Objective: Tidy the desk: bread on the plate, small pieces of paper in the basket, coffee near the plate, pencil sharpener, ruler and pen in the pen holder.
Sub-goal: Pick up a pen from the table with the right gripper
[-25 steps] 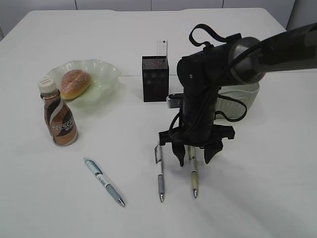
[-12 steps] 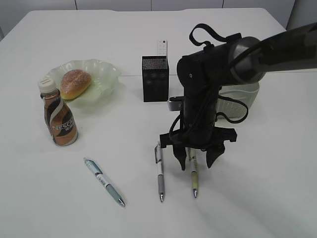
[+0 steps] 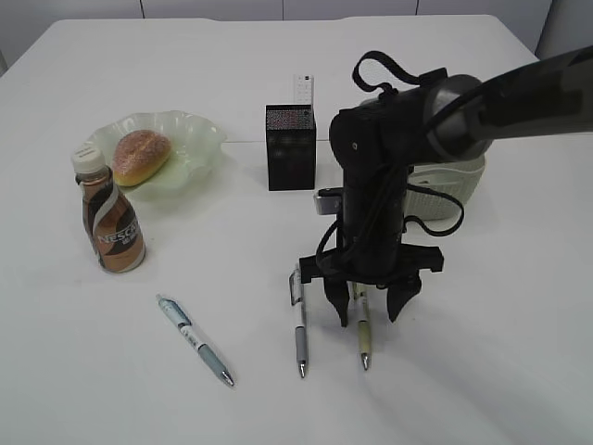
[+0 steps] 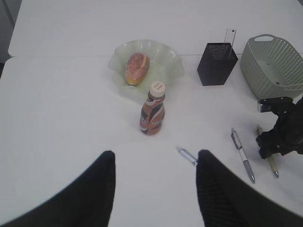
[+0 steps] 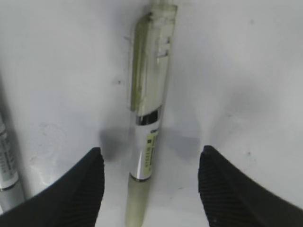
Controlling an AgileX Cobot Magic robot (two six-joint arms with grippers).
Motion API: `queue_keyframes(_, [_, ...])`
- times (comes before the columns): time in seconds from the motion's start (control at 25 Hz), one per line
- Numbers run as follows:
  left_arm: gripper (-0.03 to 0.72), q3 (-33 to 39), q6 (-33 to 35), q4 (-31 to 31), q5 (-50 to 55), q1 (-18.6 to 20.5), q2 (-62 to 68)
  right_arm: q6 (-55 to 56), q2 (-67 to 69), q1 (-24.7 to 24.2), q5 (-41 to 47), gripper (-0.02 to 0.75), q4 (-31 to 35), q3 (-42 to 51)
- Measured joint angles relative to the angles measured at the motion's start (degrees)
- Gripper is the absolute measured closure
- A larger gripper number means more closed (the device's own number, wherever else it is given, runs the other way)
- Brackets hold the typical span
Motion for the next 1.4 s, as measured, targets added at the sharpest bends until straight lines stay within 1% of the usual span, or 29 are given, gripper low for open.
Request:
queue_keyframes(0.36, [0.3,0.0,0.0,-0.04,0.0,0.0,0.0,0.0,0.0,0.0,0.0,0.253,0.0,0.0])
queue_keyframes(0.44, [0.3,0.0,0.0,-0.04,0.0,0.0,0.0,0.0,0.0,0.0,0.0,0.267,0.0,0.0])
queue_keyframes(0.48, [0.3,0.0,0.0,-0.04,0.0,0.0,0.0,0.0,0.0,0.0,0.0,0.286,0.0,0.0])
queue_keyframes(0.68, [0.306,0.0,0.0,-0.24,0.0,0.0,0.0,0.0,0.0,0.0,-0.1,0.451,0.0,0.0])
queue_keyframes(0.72, [0.307,0.0,0.0,-0.24,0.0,0.0,0.0,0.02,0.0,0.0,-0.1,0.475,0.0,0.0])
queue_keyframes(0.8, [0.307,0.0,0.0,-0.35,0.0,0.0,0.0,0.02,0.0,0.0,-0.21,0.497,0.0,0.0])
queue_keyframes(1.08, [0.307,0.0,0.0,-0.46,0.0,0.0,0.0,0.02,0.0,0.0,-0.93,0.512,0.0,0.0])
queue_keyframes(1.4, [0.308,0.0,0.0,-0.46,0.0,0.0,0.0,0.13,0.46,0.0,-1.36,0.512,0.0,0.0])
